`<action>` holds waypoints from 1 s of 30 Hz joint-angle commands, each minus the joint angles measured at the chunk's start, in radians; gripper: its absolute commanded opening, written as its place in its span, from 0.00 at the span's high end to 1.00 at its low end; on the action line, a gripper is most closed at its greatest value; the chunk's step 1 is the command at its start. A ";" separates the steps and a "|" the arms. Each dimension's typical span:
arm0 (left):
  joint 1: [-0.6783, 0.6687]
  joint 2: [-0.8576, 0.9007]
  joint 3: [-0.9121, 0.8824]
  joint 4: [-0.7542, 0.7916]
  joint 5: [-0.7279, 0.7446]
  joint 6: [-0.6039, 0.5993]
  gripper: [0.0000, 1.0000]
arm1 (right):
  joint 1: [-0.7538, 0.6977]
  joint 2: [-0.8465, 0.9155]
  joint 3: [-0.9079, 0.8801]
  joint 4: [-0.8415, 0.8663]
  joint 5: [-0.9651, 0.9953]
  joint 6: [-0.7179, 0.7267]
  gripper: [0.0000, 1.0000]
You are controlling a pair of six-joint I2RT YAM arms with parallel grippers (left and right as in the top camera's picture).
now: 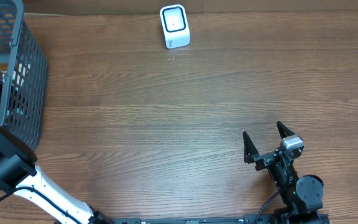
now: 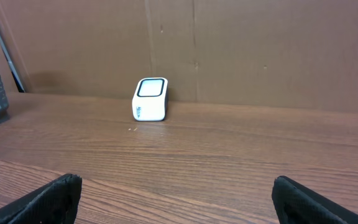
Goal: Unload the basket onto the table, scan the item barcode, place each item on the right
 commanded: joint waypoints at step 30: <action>-0.077 -0.428 0.386 -0.002 0.023 -0.357 0.74 | -0.005 -0.010 -0.011 0.005 0.001 0.003 0.00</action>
